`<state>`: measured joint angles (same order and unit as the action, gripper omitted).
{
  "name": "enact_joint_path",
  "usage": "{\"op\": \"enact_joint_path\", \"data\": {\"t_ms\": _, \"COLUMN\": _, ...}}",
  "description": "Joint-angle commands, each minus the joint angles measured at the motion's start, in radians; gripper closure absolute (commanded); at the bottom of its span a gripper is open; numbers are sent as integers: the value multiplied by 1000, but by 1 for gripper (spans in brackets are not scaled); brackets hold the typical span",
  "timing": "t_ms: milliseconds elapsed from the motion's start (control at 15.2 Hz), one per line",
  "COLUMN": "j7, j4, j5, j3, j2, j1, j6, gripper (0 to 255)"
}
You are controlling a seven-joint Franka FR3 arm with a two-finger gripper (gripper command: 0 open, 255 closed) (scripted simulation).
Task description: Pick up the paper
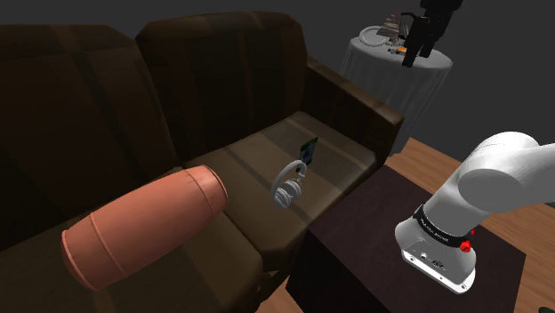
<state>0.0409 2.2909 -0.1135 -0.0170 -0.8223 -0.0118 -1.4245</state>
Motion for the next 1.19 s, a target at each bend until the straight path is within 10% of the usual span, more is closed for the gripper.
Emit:
{"op": "enact_joint_path", "data": {"t_ms": 0, "j7": 0, "j4": 0, "j5": 0, "j3": 0, "j2": 0, "j1": 0, "j6": 0, "gripper": 0}}
{"op": "enact_joint_path", "data": {"t_ms": 1122, "j7": -966, "j4": 389, "j5": 177, "j3": 542, "j2": 83, "j1": -192, "j6": -611, "gripper": 0}}
